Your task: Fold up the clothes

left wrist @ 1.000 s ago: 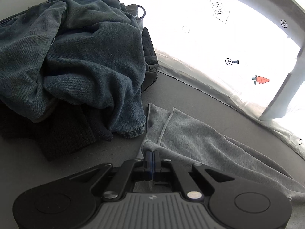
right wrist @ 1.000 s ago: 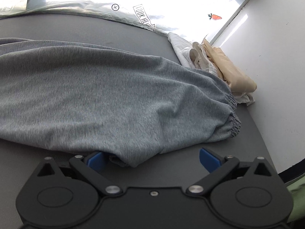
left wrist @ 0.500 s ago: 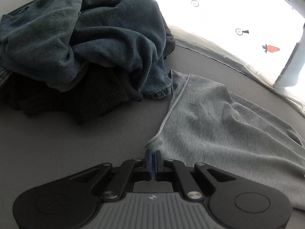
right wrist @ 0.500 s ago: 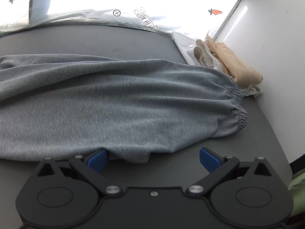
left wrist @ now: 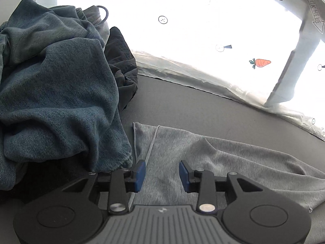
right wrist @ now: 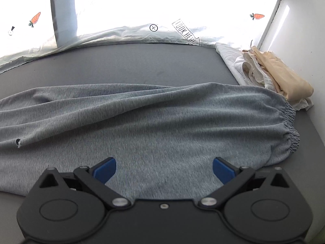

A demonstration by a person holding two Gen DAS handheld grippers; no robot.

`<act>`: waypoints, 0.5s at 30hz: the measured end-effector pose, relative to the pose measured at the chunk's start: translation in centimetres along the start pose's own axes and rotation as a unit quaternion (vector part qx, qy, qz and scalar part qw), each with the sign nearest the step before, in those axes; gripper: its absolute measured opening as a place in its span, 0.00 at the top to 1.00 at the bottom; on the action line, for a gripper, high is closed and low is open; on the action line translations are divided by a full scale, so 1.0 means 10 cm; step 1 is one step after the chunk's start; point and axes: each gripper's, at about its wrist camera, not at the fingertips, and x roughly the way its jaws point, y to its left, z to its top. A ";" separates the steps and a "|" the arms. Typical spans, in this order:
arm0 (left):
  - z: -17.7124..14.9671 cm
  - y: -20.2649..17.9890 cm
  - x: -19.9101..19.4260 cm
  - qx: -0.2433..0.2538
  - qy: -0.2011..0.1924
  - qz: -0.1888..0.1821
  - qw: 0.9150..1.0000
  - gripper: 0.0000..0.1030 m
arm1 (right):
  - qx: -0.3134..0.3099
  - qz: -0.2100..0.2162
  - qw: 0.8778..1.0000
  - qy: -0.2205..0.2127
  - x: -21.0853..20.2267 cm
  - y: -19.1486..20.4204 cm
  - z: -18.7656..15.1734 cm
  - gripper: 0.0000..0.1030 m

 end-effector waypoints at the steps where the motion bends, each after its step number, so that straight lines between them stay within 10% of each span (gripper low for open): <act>1: 0.04 -0.03 0.09 0.012 0.001 0.000 1.000 0.58 | -0.001 0.000 1.000 0.008 0.07 0.03 0.00 0.00; 15: 0.35 -0.14 1.09 0.082 0.016 0.029 0.996 0.46 | -0.001 0.001 0.998 0.066 0.57 0.27 -0.08 0.00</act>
